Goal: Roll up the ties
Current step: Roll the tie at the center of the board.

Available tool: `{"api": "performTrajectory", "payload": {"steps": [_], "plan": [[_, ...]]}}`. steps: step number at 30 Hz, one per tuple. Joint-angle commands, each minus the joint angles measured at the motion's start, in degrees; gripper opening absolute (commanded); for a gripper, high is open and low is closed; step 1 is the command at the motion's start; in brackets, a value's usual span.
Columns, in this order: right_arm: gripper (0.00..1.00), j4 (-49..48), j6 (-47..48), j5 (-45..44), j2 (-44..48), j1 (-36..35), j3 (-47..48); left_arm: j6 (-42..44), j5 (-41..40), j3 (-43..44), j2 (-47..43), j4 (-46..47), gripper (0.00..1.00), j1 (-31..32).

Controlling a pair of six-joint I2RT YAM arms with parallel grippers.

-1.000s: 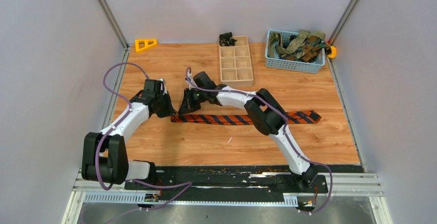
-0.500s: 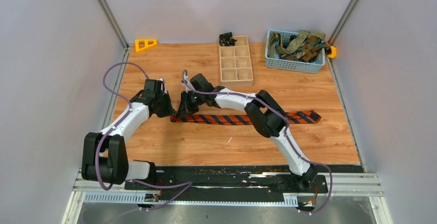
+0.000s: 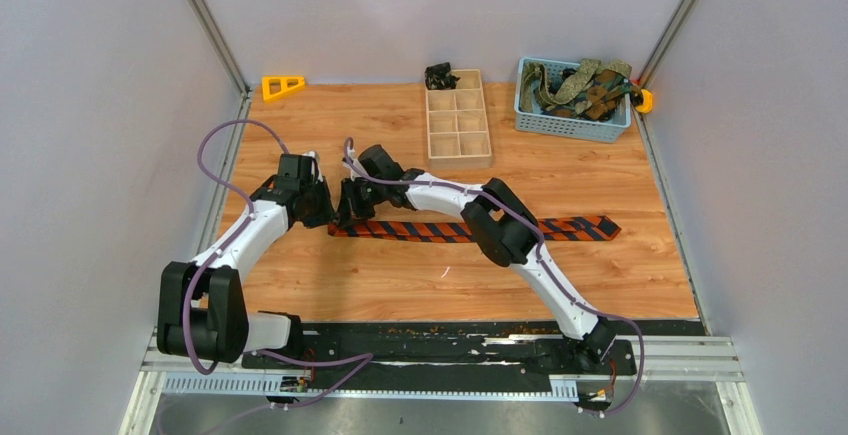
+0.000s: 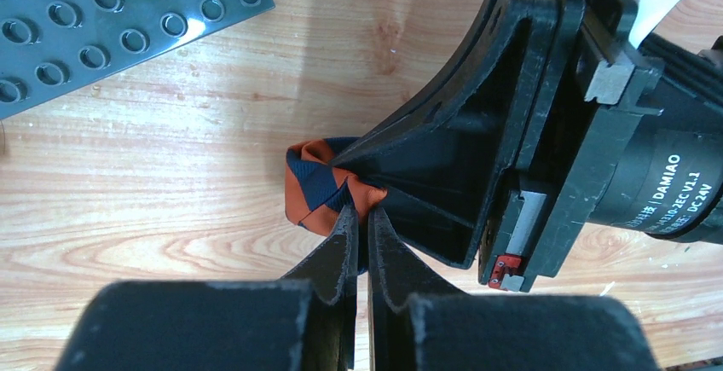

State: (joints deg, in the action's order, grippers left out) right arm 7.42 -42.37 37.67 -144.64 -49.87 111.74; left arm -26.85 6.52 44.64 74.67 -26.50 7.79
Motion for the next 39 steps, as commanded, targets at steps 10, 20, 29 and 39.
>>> {"api": "performTrajectory", "payload": {"steps": [10,20,29,39], "plan": [[0.0,-1.2,0.3,1.1,4.5,1.2,-1.7,1.0,0.0,2.2,-1.2,-0.1,0.0,0.2],[0.0,0.1,2.2,0.1,9.3,2.6,-5.2,0.7,0.6,2.5,-0.5,0.3,0.0,0.2],[0.0,1.9,5.8,-3.5,15.1,3.9,-13.5,0.8,0.5,2.8,-0.7,0.0,0.0,0.2],[0.0,3.3,8.7,-7.0,14.3,4.0,-17.4,0.7,1.3,2.7,-0.4,0.4,0.0,0.2]]}}
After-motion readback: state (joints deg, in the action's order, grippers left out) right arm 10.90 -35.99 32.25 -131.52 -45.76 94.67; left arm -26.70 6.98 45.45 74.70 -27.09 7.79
